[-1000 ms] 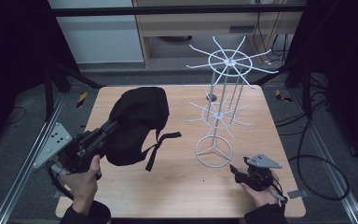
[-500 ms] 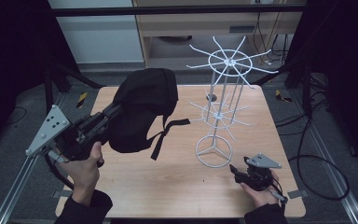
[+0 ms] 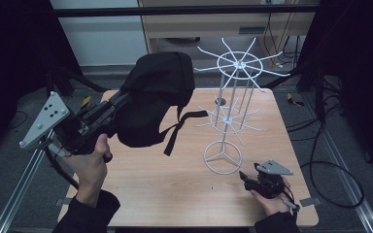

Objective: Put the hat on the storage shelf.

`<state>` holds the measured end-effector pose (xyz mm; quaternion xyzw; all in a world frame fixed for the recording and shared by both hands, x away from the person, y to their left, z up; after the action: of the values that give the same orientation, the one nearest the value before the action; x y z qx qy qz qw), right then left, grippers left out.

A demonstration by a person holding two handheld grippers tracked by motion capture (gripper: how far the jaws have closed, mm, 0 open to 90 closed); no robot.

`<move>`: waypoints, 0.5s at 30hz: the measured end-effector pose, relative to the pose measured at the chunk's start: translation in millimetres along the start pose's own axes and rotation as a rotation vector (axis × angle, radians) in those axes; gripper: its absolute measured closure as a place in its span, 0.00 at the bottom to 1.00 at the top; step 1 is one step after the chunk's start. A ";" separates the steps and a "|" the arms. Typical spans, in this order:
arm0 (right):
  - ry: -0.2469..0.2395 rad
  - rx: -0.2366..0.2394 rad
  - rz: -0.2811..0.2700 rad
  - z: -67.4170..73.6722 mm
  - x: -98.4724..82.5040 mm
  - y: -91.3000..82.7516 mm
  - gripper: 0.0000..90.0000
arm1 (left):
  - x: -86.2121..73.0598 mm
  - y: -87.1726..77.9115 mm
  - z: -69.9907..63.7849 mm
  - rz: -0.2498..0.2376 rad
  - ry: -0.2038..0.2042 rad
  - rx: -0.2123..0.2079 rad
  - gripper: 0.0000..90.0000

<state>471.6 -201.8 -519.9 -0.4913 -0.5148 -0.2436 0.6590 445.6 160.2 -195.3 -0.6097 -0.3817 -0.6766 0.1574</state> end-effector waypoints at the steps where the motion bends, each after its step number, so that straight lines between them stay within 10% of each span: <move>1: 0.001 0.000 0.000 0.0 0.0 0.0 0.38 | 0.7 2.3 -1.4 0.000 0.001 -0.005 0.94; 15: -0.006 0.000 -0.001 -0.4 -0.5 0.8 0.38 | -12.7 40.7 -16.3 0.039 -0.019 -0.070 0.94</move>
<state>472.2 -201.9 -520.7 -0.4918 -0.5170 -0.2423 0.6574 464.3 118.6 -193.5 -0.6288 -0.3473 -0.6803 0.1458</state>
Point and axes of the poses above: each handheld gripper's, and its own axes: y roughly forward along the jaws, x roughly out of its top, z roughly to its left, the point moved 7 cm from there along y, roughly forward along the jaws, and after that the axes turned 10 degrees about -z, right-handed, at the moved point
